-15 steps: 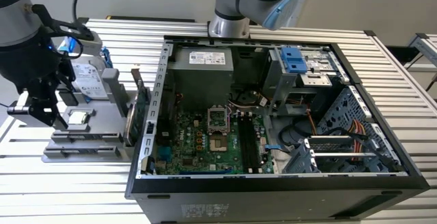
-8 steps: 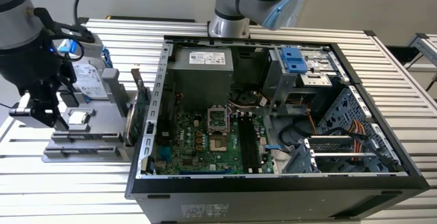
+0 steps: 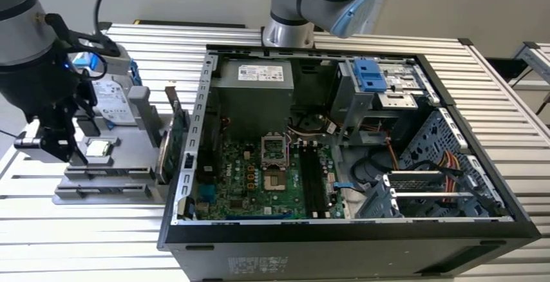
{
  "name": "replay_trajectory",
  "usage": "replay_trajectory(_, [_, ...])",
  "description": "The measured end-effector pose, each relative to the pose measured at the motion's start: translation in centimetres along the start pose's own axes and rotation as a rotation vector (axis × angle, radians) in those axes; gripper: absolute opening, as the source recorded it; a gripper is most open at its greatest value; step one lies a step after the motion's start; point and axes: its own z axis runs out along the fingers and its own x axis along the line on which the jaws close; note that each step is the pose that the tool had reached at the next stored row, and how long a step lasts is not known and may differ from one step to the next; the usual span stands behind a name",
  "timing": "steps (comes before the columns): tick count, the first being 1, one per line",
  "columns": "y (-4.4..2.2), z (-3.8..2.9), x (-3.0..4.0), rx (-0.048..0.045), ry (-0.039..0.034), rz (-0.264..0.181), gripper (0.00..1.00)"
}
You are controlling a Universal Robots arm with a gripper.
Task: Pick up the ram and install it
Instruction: 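Pick up the ram and move it above insertion slot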
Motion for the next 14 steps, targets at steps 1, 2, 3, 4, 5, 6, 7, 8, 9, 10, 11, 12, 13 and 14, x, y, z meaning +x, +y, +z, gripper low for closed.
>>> replay_trajectory(1, [0.0,0.07,0.0,-0.0001,0.0007,0.0,1.0])
replay_trajectory(2, [0.0,0.15,0.0,-0.0001,0.0013,0.0,1.0])
replay_trajectory(3, [-0.01,0.22,0.0,-0.0001,0.0019,0.0,1.0])
replay_trajectory(4, [-0.01,0.3,-0.01,-0.0001,0.0025,0.0,1.0])
replay_trajectory(5, [-0.01,0.37,-0.01,-0.0001,0.0031,0.0,1.0])
replay_trajectory(6, [-0.01,0.44,-0.01,-0.0001,0.0037,0.0,1.0])
replay_trajectory(7, [-0.01,0.51,-0.01,-0.0001,0.0043,0.0,1.0])
replay_trajectory(8, [-0.01,0.59,-0.01,-0.0001,0.005,0.0,1.0])
replay_trajectory(9, [-0.02,0.66,-0.01,-0.0001,0.0056,0.0,1.0])
replay_trajectory(10, [-0.02,0.73,-0.01,-0.0001,0.0064,0.0,1.0])
replay_trajectory(11, [-0.02,0.79,-0.01,-0.0002,0.007,0.0,1.0])
replay_trajectory(12, [-0.02,0.85,-0.01,-0.0003,0.0076,0.001,1.0])
replay_trajectory(13, [-0.02,0.93,-0.01,-0.0001,0.0084,0.001,1.0])
replay_trajectory(14, [-0.02,1.0,-0.01,-0.0002,0.0098,0.001,1.0])
